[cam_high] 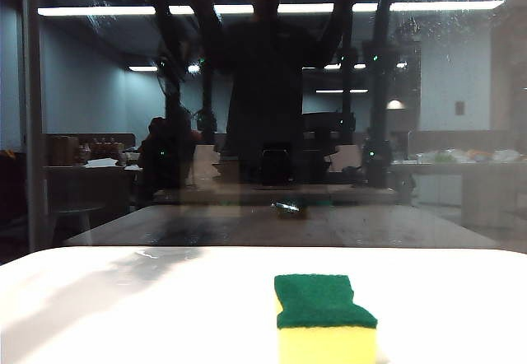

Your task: Reach upward to find where there is water on the glass, pick up the sponge from the table, dry the water, and finally place the sponge back on the table.

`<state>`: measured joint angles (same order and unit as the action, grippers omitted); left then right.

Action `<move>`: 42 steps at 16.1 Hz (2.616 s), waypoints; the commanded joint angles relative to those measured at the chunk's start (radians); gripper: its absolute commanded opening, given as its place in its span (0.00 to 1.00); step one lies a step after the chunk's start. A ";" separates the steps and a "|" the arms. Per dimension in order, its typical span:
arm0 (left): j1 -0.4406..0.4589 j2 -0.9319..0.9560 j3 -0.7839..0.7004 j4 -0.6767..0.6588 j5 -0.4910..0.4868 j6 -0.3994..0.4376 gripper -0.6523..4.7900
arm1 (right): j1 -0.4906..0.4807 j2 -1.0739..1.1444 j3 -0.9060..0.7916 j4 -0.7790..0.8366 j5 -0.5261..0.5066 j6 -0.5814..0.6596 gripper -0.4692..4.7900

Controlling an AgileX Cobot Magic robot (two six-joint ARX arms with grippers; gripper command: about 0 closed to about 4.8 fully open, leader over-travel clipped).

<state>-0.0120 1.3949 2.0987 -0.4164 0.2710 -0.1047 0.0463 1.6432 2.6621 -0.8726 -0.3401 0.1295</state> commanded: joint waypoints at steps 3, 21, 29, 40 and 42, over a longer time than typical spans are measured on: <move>0.002 -0.004 0.006 0.010 -0.230 0.151 0.11 | 0.000 -0.005 0.005 0.013 0.322 -0.085 0.08; 0.002 -0.006 0.007 0.013 0.540 0.156 0.11 | 0.000 -0.028 0.010 -0.164 0.360 -0.137 0.08; 0.002 -0.005 0.007 0.013 0.541 0.150 0.11 | 0.001 -0.090 -0.039 -0.515 -0.192 -0.017 0.32; 0.002 -0.006 0.007 0.011 0.541 0.150 0.11 | 0.002 -0.214 -0.177 -0.518 -0.240 0.099 0.37; 0.002 -0.006 0.007 0.011 0.541 0.150 0.11 | 0.012 -0.279 -0.326 -0.518 -0.234 0.098 0.37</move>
<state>-0.0109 1.3941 2.0987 -0.4152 0.8085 0.0486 0.0494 1.3834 2.3867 -1.3937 -0.5766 0.2218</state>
